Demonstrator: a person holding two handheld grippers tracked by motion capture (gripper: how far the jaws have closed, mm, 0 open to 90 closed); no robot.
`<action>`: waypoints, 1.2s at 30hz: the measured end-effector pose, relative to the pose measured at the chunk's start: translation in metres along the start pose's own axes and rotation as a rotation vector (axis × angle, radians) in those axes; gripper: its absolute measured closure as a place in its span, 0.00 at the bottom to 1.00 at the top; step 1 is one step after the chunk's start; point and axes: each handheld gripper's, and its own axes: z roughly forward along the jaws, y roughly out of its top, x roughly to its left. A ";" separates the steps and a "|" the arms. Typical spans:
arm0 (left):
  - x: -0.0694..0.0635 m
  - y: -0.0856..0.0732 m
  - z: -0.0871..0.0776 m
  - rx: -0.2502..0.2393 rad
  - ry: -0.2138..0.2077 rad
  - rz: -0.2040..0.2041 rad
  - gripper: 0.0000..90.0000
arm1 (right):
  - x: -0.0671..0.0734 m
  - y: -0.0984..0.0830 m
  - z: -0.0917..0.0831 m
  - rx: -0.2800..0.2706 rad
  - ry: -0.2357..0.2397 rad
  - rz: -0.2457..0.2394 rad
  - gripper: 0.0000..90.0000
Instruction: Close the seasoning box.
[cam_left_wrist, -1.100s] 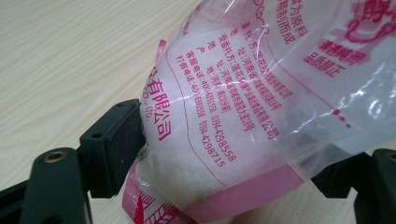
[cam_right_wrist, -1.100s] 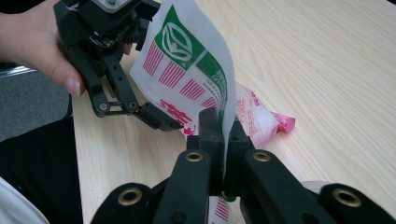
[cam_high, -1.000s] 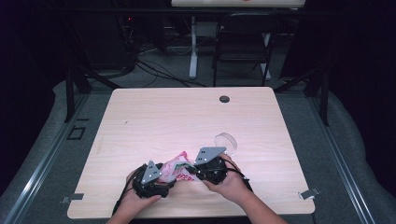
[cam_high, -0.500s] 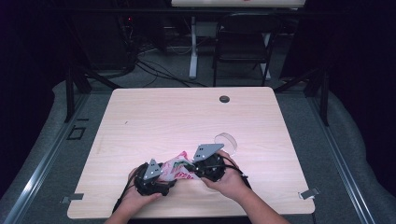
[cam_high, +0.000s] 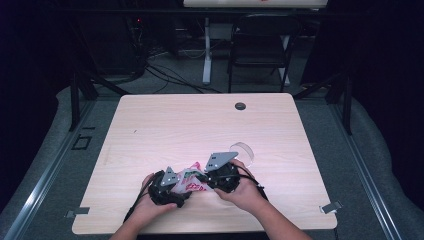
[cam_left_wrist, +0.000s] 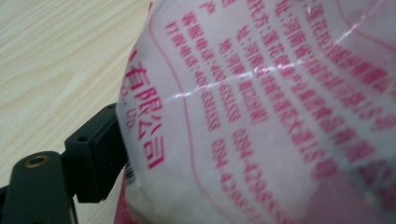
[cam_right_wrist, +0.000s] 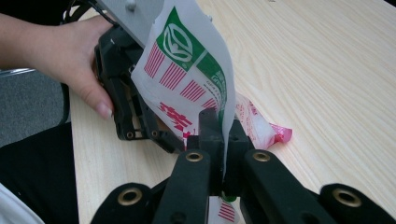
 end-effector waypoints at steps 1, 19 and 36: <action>-0.001 0.001 0.001 -0.006 0.003 -0.005 0.17 | 0.000 0.001 0.000 0.003 0.000 -0.002 1.00; -0.001 0.000 -0.001 -0.030 0.024 0.000 0.39 | -0.001 0.000 0.000 -0.005 -0.015 0.005 1.00; -0.006 0.002 -0.009 -0.058 0.081 0.047 0.53 | 0.001 -0.001 -0.005 -0.032 -0.013 0.003 1.00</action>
